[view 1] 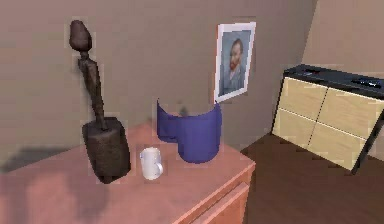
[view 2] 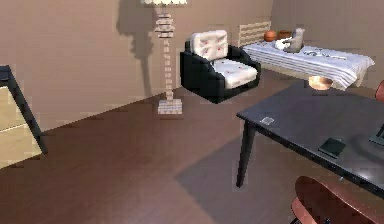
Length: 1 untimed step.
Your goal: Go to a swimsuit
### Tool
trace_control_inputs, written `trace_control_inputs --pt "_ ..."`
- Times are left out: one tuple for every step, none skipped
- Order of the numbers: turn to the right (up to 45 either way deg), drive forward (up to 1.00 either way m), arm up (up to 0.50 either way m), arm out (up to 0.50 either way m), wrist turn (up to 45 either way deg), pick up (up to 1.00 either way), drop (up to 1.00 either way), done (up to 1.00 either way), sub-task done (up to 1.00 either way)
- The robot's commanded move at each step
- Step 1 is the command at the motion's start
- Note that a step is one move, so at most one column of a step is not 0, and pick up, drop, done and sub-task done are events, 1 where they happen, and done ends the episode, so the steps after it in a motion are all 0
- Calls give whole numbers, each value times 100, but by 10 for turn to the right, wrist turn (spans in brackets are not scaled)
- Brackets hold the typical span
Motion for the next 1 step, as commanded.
trace_control_inputs --pt "0 0 0 0 0 0 0 100 0"
